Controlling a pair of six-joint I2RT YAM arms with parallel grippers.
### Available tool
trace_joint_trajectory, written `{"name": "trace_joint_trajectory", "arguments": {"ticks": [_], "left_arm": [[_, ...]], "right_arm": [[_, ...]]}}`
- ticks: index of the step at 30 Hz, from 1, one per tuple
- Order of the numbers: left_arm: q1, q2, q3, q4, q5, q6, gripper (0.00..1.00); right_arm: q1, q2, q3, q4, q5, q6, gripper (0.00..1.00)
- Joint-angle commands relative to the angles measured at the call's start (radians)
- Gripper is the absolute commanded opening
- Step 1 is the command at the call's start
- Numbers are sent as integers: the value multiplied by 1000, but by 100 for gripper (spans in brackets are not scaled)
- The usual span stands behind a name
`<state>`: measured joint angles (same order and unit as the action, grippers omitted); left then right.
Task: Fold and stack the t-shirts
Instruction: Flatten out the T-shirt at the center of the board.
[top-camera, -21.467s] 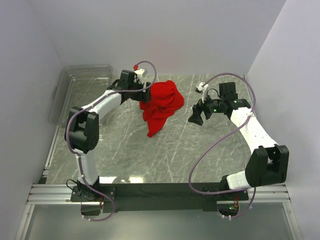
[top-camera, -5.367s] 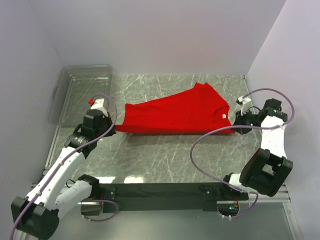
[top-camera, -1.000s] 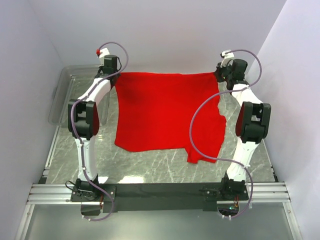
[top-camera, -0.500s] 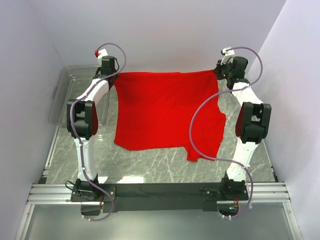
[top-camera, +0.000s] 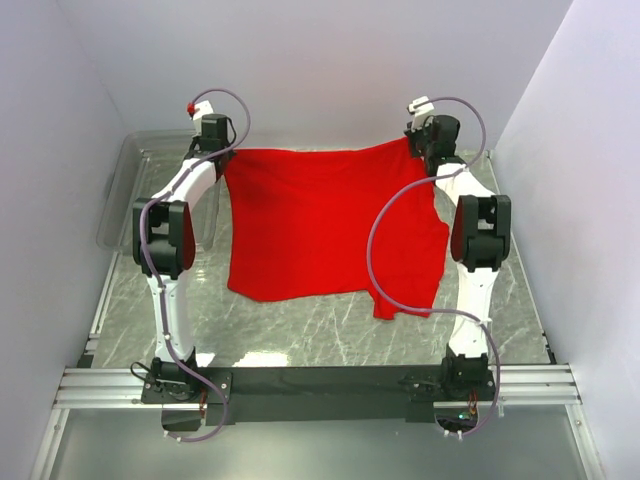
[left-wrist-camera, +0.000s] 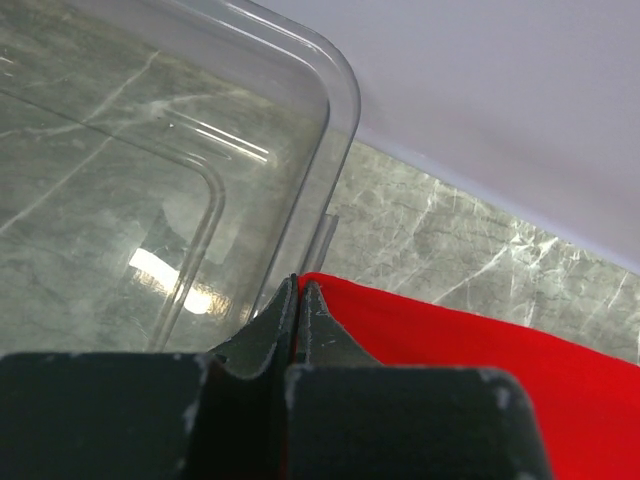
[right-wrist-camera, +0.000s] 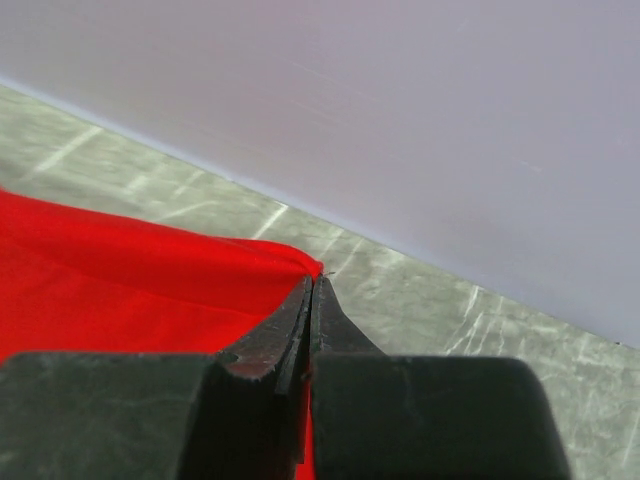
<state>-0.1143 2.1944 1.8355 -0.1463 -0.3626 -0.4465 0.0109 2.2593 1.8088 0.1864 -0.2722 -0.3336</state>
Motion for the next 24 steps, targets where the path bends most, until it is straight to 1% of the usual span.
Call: {"name": "trace_joint_trajectory", "arguments": {"ticks": [1, 3, 7, 9, 18, 24], "left_arm": [[13, -16, 30, 33, 5, 28, 1], [15, 1, 47, 28, 4, 31, 1], [24, 16, 50, 19, -18, 23, 1], [28, 21, 53, 19, -18, 23, 1], [31, 54, 77, 24, 45, 20, 1], [31, 70, 90, 27, 40, 20, 1]], "right_arm": [[-17, 17, 86, 53, 47, -58, 0], [-17, 38, 119, 42, 44, -73, 0], [-19, 88, 199, 1, 96, -82, 0], [-23, 101, 205, 5, 96, -76, 0], [-23, 143, 241, -31, 18, -71, 0], [-17, 178, 284, -88, -13, -134, 0]]}}
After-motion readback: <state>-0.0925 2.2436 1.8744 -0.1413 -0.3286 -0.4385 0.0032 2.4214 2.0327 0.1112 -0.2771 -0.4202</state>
